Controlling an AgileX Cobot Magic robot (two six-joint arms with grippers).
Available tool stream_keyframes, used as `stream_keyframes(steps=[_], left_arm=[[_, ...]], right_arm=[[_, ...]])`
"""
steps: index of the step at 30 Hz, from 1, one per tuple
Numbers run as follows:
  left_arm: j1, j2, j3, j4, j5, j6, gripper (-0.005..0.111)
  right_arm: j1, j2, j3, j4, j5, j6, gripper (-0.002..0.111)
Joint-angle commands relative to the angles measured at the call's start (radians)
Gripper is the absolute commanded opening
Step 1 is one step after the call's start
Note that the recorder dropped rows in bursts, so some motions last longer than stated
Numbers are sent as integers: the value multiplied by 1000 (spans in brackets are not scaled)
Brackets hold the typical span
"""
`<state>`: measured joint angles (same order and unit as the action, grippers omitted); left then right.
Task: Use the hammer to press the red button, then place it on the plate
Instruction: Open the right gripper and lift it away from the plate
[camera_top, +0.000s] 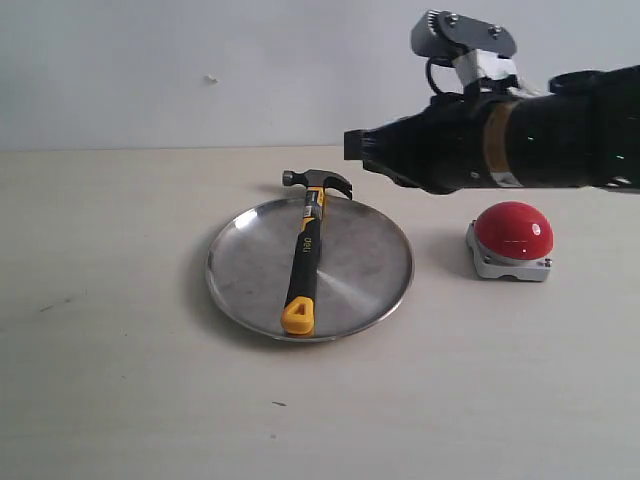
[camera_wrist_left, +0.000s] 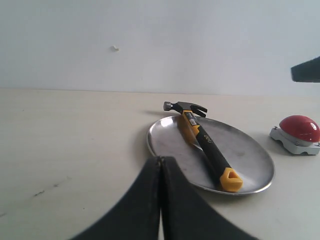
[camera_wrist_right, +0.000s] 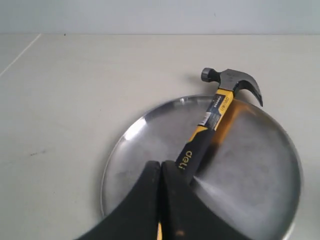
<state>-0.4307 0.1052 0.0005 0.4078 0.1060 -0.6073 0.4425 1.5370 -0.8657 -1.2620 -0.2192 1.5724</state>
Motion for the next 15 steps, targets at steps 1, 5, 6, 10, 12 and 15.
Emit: stream_keyframes(steps=[1,5,6,10,12,15], left_arm=[[1,-5,-1,-5,-2,3,0],[1,-5,-1,-5,-2,3,0],[1,-5,-1,-5,-2,3,0],[1,-5,-1,-5,-2,3,0],[1,-5,-1,-5,-2,3,0],[1,-5,-1,-5,-2,3,0]], right_arm=[[0,-195,195,-38,15,-1,0],[0,-290,284,-60,4,-1,0],[0,-299,286,-60,4,-1,0],[0,-312,286,-56,1,-1,0],[0,-312,286,-56,1,-1,0],[0,-312,286,-56,1,-1,0]])
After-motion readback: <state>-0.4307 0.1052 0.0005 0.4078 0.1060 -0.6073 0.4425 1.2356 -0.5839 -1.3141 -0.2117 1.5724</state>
